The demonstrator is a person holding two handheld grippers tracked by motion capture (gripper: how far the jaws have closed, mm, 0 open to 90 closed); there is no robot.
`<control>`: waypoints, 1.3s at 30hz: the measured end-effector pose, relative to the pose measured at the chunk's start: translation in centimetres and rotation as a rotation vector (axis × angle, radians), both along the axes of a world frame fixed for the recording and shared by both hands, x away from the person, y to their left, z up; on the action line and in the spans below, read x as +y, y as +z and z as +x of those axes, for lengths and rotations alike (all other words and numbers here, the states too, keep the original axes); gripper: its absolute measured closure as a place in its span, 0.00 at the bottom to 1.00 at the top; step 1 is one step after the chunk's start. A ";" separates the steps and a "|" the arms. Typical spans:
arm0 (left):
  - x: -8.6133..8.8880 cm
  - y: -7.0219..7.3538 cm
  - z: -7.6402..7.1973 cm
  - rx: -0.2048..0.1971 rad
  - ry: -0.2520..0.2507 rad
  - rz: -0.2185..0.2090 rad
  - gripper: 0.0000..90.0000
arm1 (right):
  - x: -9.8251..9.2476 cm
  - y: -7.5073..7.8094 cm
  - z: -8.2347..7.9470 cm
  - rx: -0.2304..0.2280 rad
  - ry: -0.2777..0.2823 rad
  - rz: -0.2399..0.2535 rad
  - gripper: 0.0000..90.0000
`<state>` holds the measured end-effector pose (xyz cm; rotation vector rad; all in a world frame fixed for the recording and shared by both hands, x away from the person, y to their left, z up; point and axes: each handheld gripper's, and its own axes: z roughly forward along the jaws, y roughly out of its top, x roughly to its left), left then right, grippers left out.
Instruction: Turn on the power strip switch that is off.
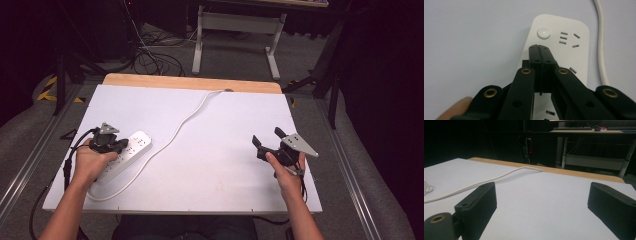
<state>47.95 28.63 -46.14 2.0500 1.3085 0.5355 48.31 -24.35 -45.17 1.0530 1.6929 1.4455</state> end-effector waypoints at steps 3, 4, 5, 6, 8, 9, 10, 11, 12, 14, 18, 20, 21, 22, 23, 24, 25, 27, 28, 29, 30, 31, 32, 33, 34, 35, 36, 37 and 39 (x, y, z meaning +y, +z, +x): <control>-0.1 0.0 -0.1 -0.009 0.001 0.012 1.00 | 0.0 0.0 0.1 0.004 0.000 0.001 0.10; -0.3 0.0 -0.2 -0.016 0.001 0.025 1.00 | 0.1 -0.1 0.1 0.004 0.001 0.000 0.10; -0.5 0.0 -0.3 -0.021 0.000 0.043 1.00 | 0.1 -0.1 0.1 0.004 0.001 -0.002 0.10; -0.5 0.0 -0.2 -0.022 -0.001 0.047 1.00 | 0.1 -0.1 0.1 0.003 0.002 0.000 0.10; -0.6 0.0 -0.3 -0.028 0.001 0.060 1.00 | 0.1 0.0 0.0 0.003 0.001 0.003 0.10; -0.6 0.0 -0.3 -0.029 0.001 0.060 1.00 | 0.1 0.0 0.0 0.004 0.001 0.004 0.10; -0.6 0.0 -0.3 -0.029 0.001 0.061 1.00 | 0.1 0.0 0.0 0.003 0.001 0.004 0.10; -0.6 0.0 -0.3 -0.029 0.002 0.061 1.00 | 0.0 0.0 0.0 0.003 0.001 0.004 0.10; -0.6 0.0 -0.3 -0.033 0.001 0.058 1.00 | 0.0 0.0 0.0 0.004 0.001 0.004 0.10; -0.8 0.1 -0.5 -0.036 -0.006 0.071 1.00 | 0.0 0.0 0.0 0.005 0.001 0.004 0.10; -1.0 0.0 -0.4 -0.043 0.000 0.067 1.00 | 0.1 -0.1 0.2 0.006 0.003 0.001 0.10; -0.9 0.0 -0.4 -0.038 -0.001 0.056 1.00 | 0.2 -0.1 0.2 0.006 0.005 0.000 0.10; -0.8 0.0 -0.4 -0.042 0.000 0.055 1.00 | 0.3 -0.1 0.2 0.006 0.006 -0.001 0.10; -0.8 0.0 -0.5 -0.044 0.001 0.053 1.00 | 0.3 -0.1 0.2 0.006 0.006 -0.002 0.10; -0.7 -0.1 -0.4 -0.049 -0.001 0.047 1.00 | 0.2 -0.1 0.2 0.006 0.006 0.000 0.10; -0.7 -0.1 -0.4 -0.051 -0.001 0.040 1.00 | 0.2 -0.1 0.2 0.006 0.005 0.002 0.10; -0.7 -0.1 -0.4 -0.056 -0.001 0.026 1.00 | 0.2 -0.1 0.2 0.004 0.004 0.001 0.10; -0.7 0.0 -0.5 -0.077 -0.001 0.045 1.00 | 0.2 -0.1 0.2 0.006 0.004 0.004 0.10; -0.7 0.1 -0.6 -0.090 -0.003 0.041 1.00 | 0.1 -0.1 0.2 0.006 0.004 0.004 0.10; -0.6 0.3 -0.6 -0.108 0.003 0.020 1.00 | 0.2 -0.1 0.2 0.006 0.005 0.004 0.10; -0.4 0.5 -0.7 -0.124 0.013 0.006 1.00 | 0.1 -0.1 0.3 0.005 0.005 0.001 0.10; -0.3 0.8 -0.8 -0.143 0.021 -0.019 1.00 | 0.2 -0.1 0.3 0.008 0.004 0.002 0.10; -0.1 1.0 -0.9 -0.169 0.028 -0.043 1.00 | 0.1 -0.1 0.3 0.009 0.004 0.000 0.10; 0.2 1.3 -1.1 -0.196 0.033 -0.063 1.00 | 0.1 -0.2 0.3 0.009 0.004 -0.003 0.10; 0.3 1.4 -1.2 -0.214 0.038 -0.076 1.00 | 0.1 -0.2 0.3 0.010 0.004 -0.003 0.10; 0.5 1.6 -1.3 -0.239 0.041 -0.095 1.00 | 0.1 -0.2 0.3 0.010 0.003 -0.002 0.10; 0.7 1.7 -1.5 -0.268 0.041 -0.113 1.00 | 0.1 -0.2 0.3 0.009 0.003 -0.002 0.10; 0.9 1.9 -1.8 -0.297 0.040 -0.132 1.00 | 0.1 -0.1 0.3 0.008 0.003 0.002 0.10; 1.5 2.3 -2.3 -0.368 0.051 -0.167 1.00 | 0.1 -0.1 0.3 0.008 0.002 0.003 0.10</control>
